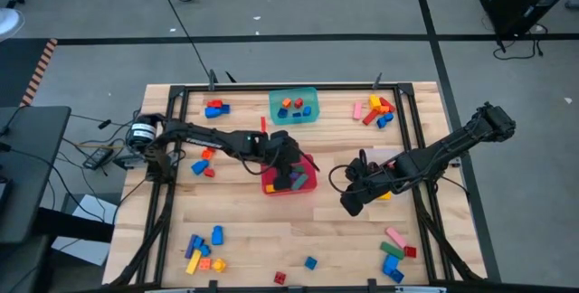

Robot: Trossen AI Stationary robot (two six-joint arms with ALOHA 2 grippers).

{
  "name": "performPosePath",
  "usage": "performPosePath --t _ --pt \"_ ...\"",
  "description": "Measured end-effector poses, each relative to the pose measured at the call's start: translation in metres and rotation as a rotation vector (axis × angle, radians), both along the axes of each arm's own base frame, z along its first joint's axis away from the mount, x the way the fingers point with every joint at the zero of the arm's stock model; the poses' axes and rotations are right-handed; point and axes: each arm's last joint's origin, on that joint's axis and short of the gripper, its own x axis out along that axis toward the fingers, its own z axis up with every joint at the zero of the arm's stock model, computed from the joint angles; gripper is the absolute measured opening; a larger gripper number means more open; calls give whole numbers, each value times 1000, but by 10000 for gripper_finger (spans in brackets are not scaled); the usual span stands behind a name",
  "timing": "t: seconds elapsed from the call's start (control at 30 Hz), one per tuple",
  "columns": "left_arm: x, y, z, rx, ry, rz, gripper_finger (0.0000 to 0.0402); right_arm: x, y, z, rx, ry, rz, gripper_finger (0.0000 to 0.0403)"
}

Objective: Sort blocks by size
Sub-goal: Put the red 4 stud game piece into the blue bin

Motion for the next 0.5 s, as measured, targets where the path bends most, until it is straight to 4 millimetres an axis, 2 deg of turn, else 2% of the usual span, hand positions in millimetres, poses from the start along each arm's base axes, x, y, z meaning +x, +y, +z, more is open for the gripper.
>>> performPosePath --t 0.3,0.5 --pt "0 -6 28 -1 20 -14 126 4 2 2 19 -45 1 195" --pt "-26 -8 79 -74 -119 67 126 4 2 3 22 -52 2 195"
